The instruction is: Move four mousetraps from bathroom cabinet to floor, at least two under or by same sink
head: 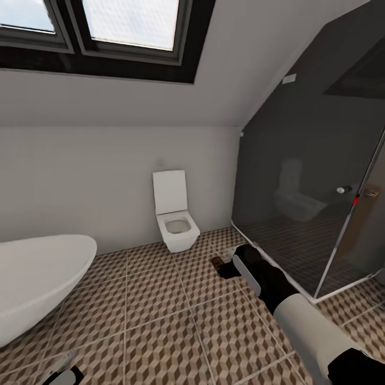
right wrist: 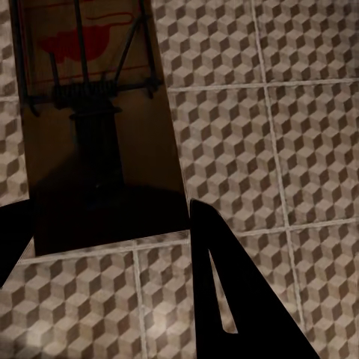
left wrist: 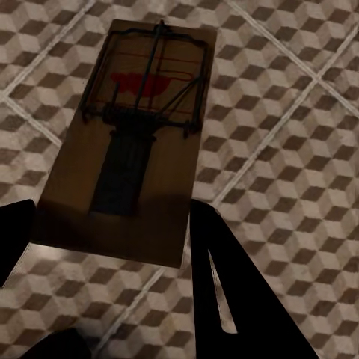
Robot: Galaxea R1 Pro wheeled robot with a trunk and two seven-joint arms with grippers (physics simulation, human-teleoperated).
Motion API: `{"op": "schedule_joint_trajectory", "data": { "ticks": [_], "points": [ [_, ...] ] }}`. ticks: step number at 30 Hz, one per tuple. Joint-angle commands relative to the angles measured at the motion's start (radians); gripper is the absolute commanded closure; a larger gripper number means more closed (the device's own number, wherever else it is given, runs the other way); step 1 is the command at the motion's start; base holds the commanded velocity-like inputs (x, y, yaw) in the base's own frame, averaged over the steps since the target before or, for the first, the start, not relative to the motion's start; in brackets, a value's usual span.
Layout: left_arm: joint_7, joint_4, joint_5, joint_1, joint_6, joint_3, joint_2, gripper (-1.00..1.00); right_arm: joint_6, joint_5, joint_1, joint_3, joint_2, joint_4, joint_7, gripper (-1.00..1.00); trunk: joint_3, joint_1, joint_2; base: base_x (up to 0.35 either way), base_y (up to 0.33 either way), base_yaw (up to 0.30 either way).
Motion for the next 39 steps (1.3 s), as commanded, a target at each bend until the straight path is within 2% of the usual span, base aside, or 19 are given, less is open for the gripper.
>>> {"op": "schedule_joint_trajectory", "data": {
  "ticks": [1,39],
  "points": [
    [0.006,-0.001,0.006,-0.001,-0.002,-0.008,0.001,1.0,0.003,-0.013,-0.001,0.003,-0.001,-0.001,-0.01,1.0,-0.001,0.0,-0.001,0.0,0.0,0.293],
    [0.006,0.0,0.008,-0.001,-0.002,-0.007,0.004,1.0,0.003,-0.013,-0.001,0.003,-0.001,-0.001,-0.01,1.0,-0.001,0.0,-0.001,0.0,0.0,0.293]
  ]
}}
